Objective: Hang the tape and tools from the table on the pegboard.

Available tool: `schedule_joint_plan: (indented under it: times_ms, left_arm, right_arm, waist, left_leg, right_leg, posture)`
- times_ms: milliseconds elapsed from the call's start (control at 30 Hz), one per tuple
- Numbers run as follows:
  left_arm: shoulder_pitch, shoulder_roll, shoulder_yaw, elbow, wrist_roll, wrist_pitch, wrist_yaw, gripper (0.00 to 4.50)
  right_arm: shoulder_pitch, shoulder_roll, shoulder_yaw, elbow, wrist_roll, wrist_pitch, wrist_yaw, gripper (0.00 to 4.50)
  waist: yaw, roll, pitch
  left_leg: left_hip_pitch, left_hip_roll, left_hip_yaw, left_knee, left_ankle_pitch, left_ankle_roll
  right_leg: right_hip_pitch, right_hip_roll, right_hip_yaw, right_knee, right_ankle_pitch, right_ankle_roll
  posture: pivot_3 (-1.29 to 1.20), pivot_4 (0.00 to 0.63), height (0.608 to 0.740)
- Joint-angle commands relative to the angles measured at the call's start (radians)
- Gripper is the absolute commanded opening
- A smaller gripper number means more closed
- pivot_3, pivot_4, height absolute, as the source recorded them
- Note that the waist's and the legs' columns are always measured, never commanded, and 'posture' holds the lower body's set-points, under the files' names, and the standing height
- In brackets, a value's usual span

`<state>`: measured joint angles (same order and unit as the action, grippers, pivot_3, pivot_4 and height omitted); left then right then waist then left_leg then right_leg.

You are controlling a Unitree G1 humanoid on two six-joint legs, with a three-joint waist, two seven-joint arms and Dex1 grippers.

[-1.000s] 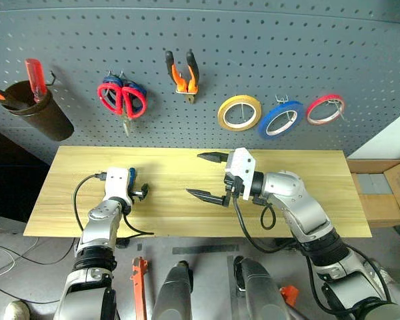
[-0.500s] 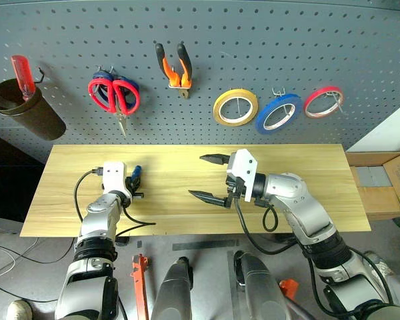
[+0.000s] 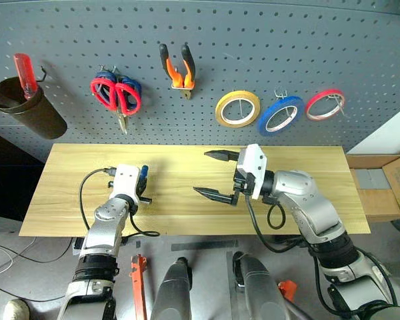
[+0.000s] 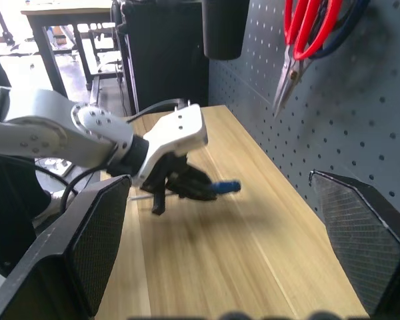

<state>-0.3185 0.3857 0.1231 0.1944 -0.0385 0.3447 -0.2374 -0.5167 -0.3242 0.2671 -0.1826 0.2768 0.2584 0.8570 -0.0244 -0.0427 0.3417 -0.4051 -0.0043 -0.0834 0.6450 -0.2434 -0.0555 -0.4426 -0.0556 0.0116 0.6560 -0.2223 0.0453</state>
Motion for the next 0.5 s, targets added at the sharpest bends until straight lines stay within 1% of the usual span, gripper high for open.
schedule_joint_plan:
  times_ms: [33,133,200,300,400,500]
  left_arm:
    - [0.019,0.028,-0.024,-0.221,0.049,0.021,0.018,0.56]
    - [0.016,0.058,-0.042,-0.344,0.137,0.037,0.067,0.56]
    - [0.013,0.047,-0.009,-0.438,0.184,0.105,0.138,0.56]
    - [0.022,0.034,0.046,-0.55,0.248,0.186,0.224,0.56]
    - [-0.003,0.059,0.1,-0.589,0.306,0.152,0.295,0.56]
    - [-0.059,0.099,0.153,-0.541,0.305,0.096,0.319,0.56]
  right_arm:
    - [0.018,0.038,-0.046,-0.096,0.066,0.022,-0.043,4.5]
    - [0.025,0.077,-0.054,-0.123,0.081,0.02,-0.076,4.5]
    - [0.014,0.114,-0.058,-0.125,0.088,-0.001,-0.1,4.5]
    - [-0.023,0.168,-0.07,-0.103,0.09,-0.03,-0.127,4.5]
    - [-0.069,0.21,-0.078,-0.055,0.079,-0.063,-0.139,4.5]
    - [-0.113,0.24,-0.082,-0.001,0.071,-0.099,-0.147,4.5]
  waist:
    - [0.004,-0.003,-0.016]
    - [0.013,-0.004,-0.045]
    - [0.018,-0.003,-0.064]
    - [0.023,-0.003,-0.091]
    - [0.032,-0.004,-0.117]
    - [0.05,-0.004,-0.14]
  left_leg:
    - [0.0,0.0,0.0,0.0,0.0,-0.001]
    - [-0.001,0.0,0.0,-0.001,0.001,-0.001]
    - [0.0,0.0,0.0,-0.001,0.001,-0.001]
    - [0.0,0.001,0.0,-0.002,0.001,-0.001]
    - [0.001,0.0,0.001,-0.001,0.001,-0.002]
    - [0.004,0.0,0.001,-0.002,0.001,-0.002]
  right_leg:
    - [0.0,0.0,0.0,0.0,0.0,0.0]
    - [0.0,0.0,-0.001,-0.002,0.0,0.0]
    - [0.0,0.001,-0.001,-0.004,0.001,0.0]
    - [0.002,0.002,0.0,-0.008,0.003,0.001]
    - [0.003,0.002,0.0,-0.008,0.004,0.002]
    - [0.007,0.003,-0.001,-0.009,0.004,0.002]
  posture:
    - [0.09,0.176,0.74]
    - [0.11,0.144,0.74]
    - [0.13,0.116,0.74]
    - [0.15,0.094,0.74]
    - [0.17,0.071,0.74]
    - [0.18,0.056,0.74]
